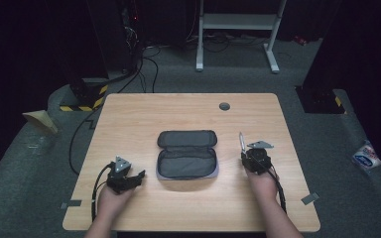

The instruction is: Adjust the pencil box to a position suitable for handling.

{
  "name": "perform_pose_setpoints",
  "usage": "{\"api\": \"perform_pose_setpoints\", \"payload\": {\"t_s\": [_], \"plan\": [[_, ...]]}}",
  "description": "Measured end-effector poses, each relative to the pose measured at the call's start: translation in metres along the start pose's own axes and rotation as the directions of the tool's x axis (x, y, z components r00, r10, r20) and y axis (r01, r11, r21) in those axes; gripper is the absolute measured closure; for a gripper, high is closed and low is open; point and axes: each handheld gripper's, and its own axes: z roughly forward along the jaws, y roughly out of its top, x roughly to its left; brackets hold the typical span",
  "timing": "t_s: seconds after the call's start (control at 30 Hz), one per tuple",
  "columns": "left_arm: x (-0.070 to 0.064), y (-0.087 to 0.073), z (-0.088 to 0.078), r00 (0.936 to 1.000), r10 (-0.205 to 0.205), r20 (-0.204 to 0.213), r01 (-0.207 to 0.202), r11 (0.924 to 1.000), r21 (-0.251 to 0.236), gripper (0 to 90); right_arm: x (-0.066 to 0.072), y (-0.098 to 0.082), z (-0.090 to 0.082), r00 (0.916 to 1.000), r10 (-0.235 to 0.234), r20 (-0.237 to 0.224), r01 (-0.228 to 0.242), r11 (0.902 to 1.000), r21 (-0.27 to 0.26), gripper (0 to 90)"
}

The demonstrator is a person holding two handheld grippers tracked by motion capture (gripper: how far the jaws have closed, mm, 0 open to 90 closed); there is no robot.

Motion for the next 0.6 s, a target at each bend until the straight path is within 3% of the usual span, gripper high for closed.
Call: {"api": "perform_pose_setpoints", "payload": {"t_s": [0.17, 0.3, 0.6], "plan": [[0.0, 0.0, 0.0, 1.0, 0.0, 0.001, 0.0, 1.0, 0.0, 33.7, 0.0, 0.008, 0.012, 0.9996, 0.027, 0.01, -0.027, 0.9995, 0.017, 63.5], [0.0, 0.0, 0.0, 1.0, 0.001, 0.002, -0.001, 1.0, 0.001, 33.7, 0.002, 0.007, 0.018, 0.9994, 0.028, 0.02, -0.029, 0.9988, 0.04, 71.2], [0.0, 0.0, 0.0, 1.0, 0.003, 0.001, -0.003, 1.0, 0.001, 33.7, 0.0, -0.019, -0.007, 0.9999, 0.01, -0.009, -0.01, 0.9995, 0.03, 74.2]]}}
